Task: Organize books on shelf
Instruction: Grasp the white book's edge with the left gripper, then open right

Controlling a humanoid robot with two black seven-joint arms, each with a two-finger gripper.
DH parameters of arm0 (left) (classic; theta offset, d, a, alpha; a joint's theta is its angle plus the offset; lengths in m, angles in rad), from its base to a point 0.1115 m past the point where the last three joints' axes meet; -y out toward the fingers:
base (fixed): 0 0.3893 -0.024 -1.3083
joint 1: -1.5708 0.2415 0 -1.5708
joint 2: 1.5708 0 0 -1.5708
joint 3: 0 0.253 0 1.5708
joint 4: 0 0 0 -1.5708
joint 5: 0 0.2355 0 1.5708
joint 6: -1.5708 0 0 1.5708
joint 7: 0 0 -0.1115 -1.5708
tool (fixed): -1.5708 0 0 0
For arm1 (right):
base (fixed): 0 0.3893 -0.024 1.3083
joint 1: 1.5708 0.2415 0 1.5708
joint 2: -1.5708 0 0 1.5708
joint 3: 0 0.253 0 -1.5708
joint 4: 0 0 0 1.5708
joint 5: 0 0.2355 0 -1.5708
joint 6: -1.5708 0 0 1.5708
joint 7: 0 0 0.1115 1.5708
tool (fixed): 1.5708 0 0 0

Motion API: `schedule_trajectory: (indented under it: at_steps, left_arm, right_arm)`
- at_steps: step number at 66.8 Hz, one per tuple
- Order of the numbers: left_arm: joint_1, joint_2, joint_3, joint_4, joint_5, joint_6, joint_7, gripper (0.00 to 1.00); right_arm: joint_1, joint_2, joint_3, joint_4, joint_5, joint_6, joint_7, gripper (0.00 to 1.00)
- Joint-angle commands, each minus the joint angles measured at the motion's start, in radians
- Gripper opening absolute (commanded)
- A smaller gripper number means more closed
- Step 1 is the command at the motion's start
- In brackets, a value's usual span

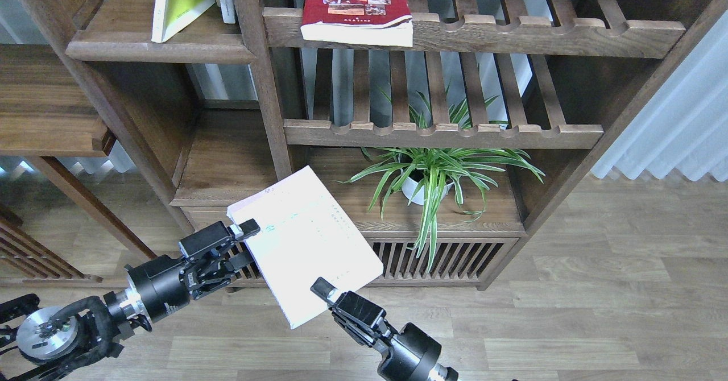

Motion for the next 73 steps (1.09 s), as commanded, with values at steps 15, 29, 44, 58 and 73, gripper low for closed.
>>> schedule_trajectory:
  at_steps: [15, 29, 44, 58, 73]
  left_arm:
    - [0.005, -0.08, -0.013, 0.029, -0.001, 0.0, -0.008, 0.93]
    - [0.007, -0.088, -0.006, 0.033, 0.0, 0.0, -0.008, 0.8]
    - [0.007, -0.103, 0.025, 0.033, -0.001, 0.0, -0.04, 0.37]
    - [0.002, -0.1, 0.085, 0.036, 0.0, 0.0, -0.113, 0.04]
    - [0.005, -0.063, 0.092, 0.035, 0.006, 0.0, -0.12, 0.02]
  right_arm:
    - [-0.007, 0.0, -0.016, 0.003, -0.004, 0.0, -0.001, 0.08]
    - [-0.011, 0.0, -0.019, 0.004, -0.005, 0.0, 0.0, 0.08]
    - [-0.013, 0.0, -0.019, 0.006, -0.005, 0.0, 0.0, 0.08]
    - [-0.013, 0.0, -0.018, 0.006, -0.008, 0.0, 0.0, 0.1]
    - [0.002, 0.0, -0.008, 0.003, -0.028, 0.0, 0.003, 0.81]
